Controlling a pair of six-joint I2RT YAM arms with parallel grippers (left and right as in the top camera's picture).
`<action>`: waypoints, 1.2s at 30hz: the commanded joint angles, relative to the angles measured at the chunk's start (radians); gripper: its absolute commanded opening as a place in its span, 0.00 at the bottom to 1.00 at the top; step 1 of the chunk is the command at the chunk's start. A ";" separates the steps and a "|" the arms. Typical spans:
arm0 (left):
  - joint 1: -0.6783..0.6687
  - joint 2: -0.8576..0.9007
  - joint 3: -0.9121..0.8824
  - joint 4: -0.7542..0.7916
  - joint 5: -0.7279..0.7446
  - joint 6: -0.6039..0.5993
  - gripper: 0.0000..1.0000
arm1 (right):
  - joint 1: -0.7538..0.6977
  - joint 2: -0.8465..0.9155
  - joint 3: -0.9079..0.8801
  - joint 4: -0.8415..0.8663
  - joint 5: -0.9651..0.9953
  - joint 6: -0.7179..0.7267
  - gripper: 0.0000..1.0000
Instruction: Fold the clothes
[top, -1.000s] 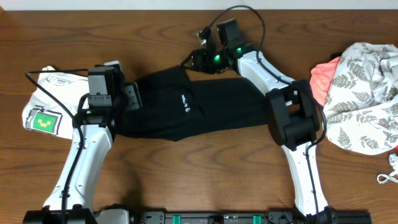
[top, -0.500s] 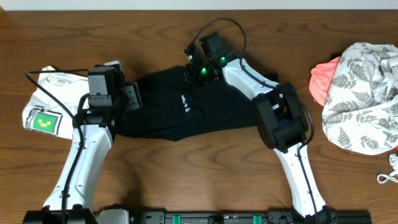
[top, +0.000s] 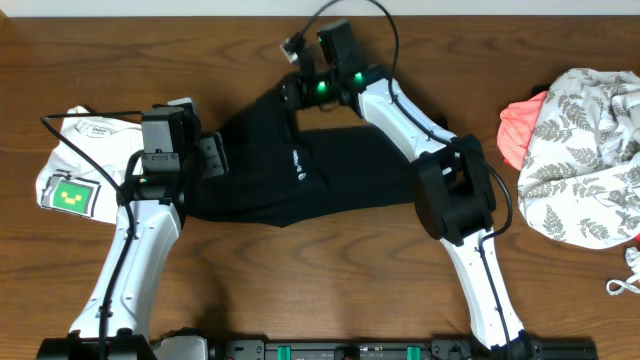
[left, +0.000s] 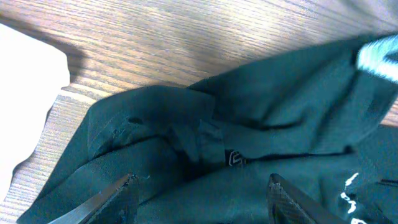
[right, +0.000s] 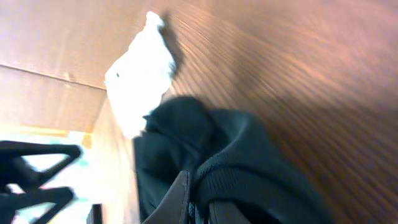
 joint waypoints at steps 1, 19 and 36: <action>0.004 0.005 0.002 -0.002 -0.011 -0.005 0.66 | 0.010 0.008 0.058 -0.032 -0.057 -0.003 0.08; 0.081 0.005 0.002 0.023 -0.012 -0.056 0.66 | 0.013 0.008 0.080 -0.318 -0.414 0.052 0.02; 0.124 0.005 0.002 0.032 0.000 -0.073 0.66 | 0.085 0.008 0.077 -0.839 0.012 -0.139 0.03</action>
